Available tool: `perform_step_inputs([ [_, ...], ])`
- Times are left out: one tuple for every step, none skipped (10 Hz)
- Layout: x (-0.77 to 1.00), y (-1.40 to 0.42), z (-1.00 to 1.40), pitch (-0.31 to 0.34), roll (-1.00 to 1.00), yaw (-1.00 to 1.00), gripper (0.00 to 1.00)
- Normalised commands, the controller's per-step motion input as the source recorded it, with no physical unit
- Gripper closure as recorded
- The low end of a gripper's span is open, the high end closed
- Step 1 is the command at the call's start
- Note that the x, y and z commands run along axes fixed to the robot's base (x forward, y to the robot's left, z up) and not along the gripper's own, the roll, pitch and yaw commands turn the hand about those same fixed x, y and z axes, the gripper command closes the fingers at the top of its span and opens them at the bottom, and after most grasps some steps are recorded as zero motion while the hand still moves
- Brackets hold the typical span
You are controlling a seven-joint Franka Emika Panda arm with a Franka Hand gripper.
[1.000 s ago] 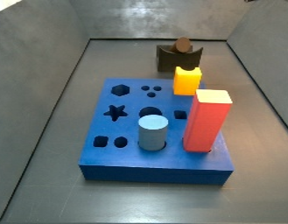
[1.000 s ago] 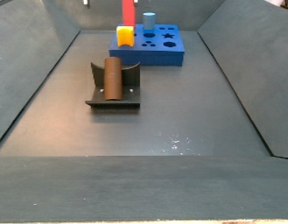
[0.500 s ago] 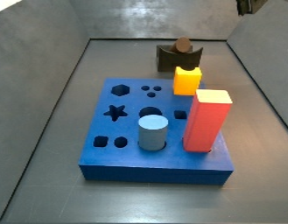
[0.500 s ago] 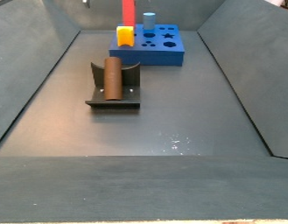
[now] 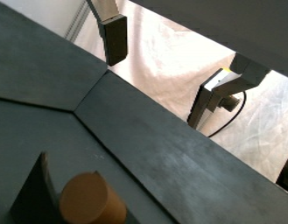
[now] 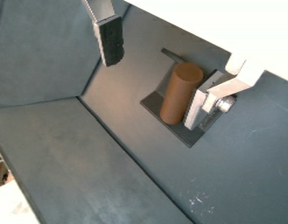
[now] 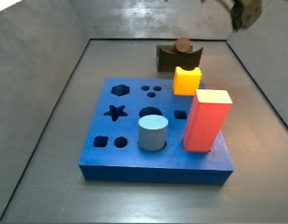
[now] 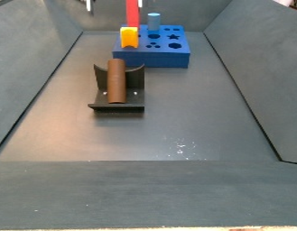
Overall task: Pick up the round object. Move up. Place the round object on the fixture. Regrasp the round object. Move to above the board. Insert the round object.
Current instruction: Regrasp the round object.
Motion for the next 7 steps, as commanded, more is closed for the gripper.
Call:
perform_step_inputs([
  [0.05, 0.06, -1.0, -0.12, 0.17, 0.04, 0.0],
  [0.06, 0.06, -1.0, -0.127, 0.11, 0.02, 0.0],
  [0.06, 0.06, -1.0, -0.12, 0.09, 0.0, 0.0],
  [0.07, 0.05, -1.0, -0.11, 0.08, -0.01, 0.0],
  [0.08, 0.05, -1.0, -0.091, 0.08, -0.02, 0.0],
  [0.08, 0.04, -1.0, -0.085, 0.08, -0.02, 0.0],
  [0.1, 0.04, -1.0, -0.053, 0.08, -0.02, 0.0],
])
